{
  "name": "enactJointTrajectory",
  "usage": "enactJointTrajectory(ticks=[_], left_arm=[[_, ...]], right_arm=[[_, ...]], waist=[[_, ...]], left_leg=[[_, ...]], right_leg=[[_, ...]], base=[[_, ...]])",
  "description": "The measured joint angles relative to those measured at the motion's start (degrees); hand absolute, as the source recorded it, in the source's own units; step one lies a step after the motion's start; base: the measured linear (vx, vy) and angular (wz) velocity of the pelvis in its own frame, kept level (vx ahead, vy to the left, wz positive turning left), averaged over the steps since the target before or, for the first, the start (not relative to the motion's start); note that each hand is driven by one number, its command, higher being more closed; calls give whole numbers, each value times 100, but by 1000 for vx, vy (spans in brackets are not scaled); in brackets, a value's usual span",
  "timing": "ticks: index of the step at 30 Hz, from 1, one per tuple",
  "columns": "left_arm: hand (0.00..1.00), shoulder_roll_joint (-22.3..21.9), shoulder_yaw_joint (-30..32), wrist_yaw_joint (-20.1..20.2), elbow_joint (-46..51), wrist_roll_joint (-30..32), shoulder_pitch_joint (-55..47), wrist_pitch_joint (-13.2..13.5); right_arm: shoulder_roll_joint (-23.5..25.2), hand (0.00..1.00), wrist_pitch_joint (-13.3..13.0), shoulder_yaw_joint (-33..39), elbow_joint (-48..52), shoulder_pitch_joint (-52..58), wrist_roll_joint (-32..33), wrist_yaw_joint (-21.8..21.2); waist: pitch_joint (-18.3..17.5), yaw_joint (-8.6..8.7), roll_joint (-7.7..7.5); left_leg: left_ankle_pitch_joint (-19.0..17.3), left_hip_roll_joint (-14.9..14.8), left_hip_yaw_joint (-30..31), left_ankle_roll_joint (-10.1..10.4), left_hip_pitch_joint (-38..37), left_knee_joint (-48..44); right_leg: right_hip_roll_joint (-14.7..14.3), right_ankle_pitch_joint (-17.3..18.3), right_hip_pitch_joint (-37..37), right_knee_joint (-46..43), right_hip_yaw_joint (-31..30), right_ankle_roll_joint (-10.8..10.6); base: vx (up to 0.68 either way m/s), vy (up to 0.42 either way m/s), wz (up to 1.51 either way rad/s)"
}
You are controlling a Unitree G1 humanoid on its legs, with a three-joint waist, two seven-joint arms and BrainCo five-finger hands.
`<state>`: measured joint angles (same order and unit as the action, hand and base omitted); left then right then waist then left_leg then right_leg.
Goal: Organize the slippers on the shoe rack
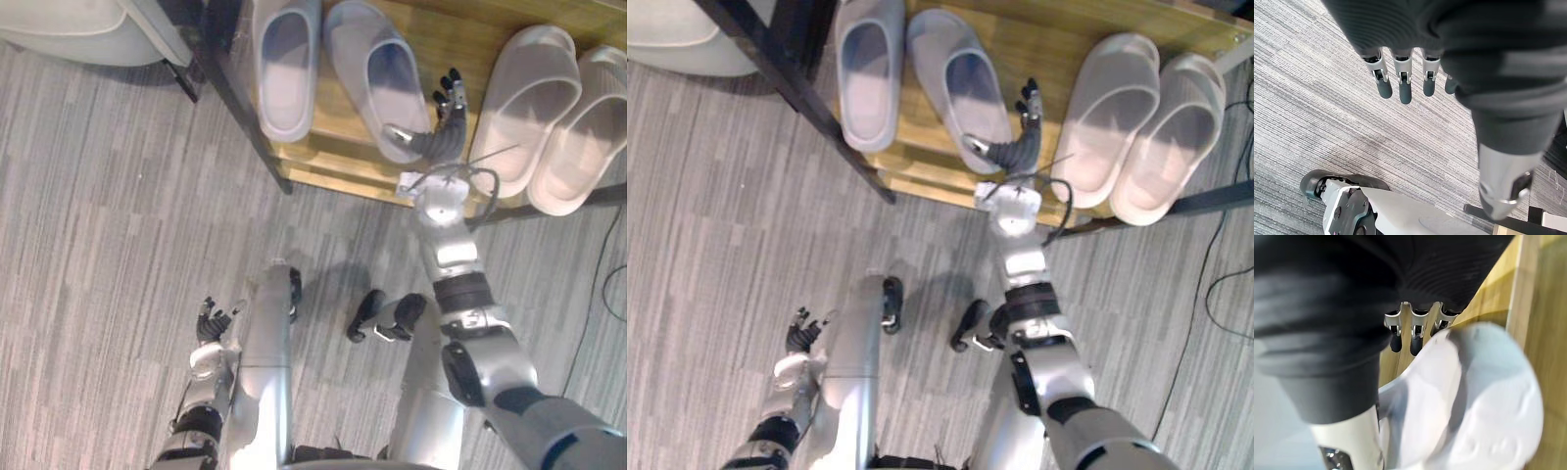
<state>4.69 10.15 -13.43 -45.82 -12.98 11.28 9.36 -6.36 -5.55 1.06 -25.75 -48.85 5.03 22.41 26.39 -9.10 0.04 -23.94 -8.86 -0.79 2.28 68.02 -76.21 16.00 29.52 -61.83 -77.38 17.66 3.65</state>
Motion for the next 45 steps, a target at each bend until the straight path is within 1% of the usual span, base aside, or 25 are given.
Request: enactJointTrajectory(ticks=[2,3,7,10,13,17,20,25,33,37,40,44,45], left_arm=[[0,-2,72,-2,-77,2,51,-10],[0,-2,90,-2,-95,4,65,-14],[0,-44,241,-9,-97,54,165,-23],[0,-41,257,-26,-97,56,167,-44],[0,-67,343,-42,-97,148,189,-131],[0,-109,400,-108,-97,181,204,-136],[0,-134,400,-139,-94,189,218,-134],[0,-137,400,-146,-94,195,220,-134],[0,-153,411,-145,-92,177,226,-131],[0,-171,415,-142,-90,174,226,-128],[0,-195,443,-122,-82,174,192,-126],[0,-196,457,-81,-28,174,35,-123],[0,-200,447,3,68,171,-84,-114]], right_arm=[[141,0,-151,-148,1,9,421,-61],[194,0,-181,-162,2,11,483,-97],[463,0,-364,-248,50,71,1115,-232],[537,0,-415,-363,162,168,1473,-286],[676,0,-465,-405,237,236,1864,-328],[783,0,-432,-427,232,248,2206,-332],[907,0,-432,-427,232,237,2241,-324],[885,0,-421,-408,219,210,2475,-319],[789,0,-417,-325,-10,164,2647,-398],[716,0,-285,-300,-87,211,2622,-400],[604,0,-217,-339,-46,554,2405,-443],[529,0,-139,-361,91,1061,2087,-520],[431,0,-109,-404,394,1423,1902,-570]], waist=[[-7,16,-12],[-7,22,-13],[-22,23,-40],[-46,22,-83],[-46,22,-83],[-46,4,-83],[-46,-27,-83],[-47,-30,-82],[-49,-45,-79],[-52,-55,-72],[-53,-57,-71],[-55,-17,-68],[-56,16,-64]], left_leg=[[2,-8,-2,3,-4,11],[2,-8,0,4,-4,13],[16,-6,0,28,-11,73],[21,3,1,37,-20,105],[21,5,24,39,-53,115],[20,15,47,41,-121,158],[20,28,48,40,-124,167],[22,32,54,44,-125,174],[31,36,72,57,-168,177],[31,39,64,57,-306,207],[51,44,37,52,-566,371],[114,29,-40,41,-1044,725],[157,21,-87,42,-1367,977]], right_leg=[[-8,-3,0,10,2,3],[-11,-3,0,13,3,4],[-17,-13,2,60,14,8],[-17,-15,4,76,15,11],[-19,-14,66,97,45,10],[-27,-11,160,159,72,6],[-21,-12,167,168,76,6],[-20,-12,168,167,79,7],[-20,-15,218,167,93,14],[-20,-14,355,189,94,13],[-39,-32,604,345,106,6],[-108,-144,1037,709,110,-16],[-135,-228,1341,970,140,-25]], base=[[-34,-12,-2],[-39,-16,0],[-19,-8,0],[-8,-5,1],[0,0,0],[0,0,0],[-10,0,1],[-6,-3,0],[-12,-3,0],[0,0,0],[0,0,0],[12,12,-3],[56,18,-7]])
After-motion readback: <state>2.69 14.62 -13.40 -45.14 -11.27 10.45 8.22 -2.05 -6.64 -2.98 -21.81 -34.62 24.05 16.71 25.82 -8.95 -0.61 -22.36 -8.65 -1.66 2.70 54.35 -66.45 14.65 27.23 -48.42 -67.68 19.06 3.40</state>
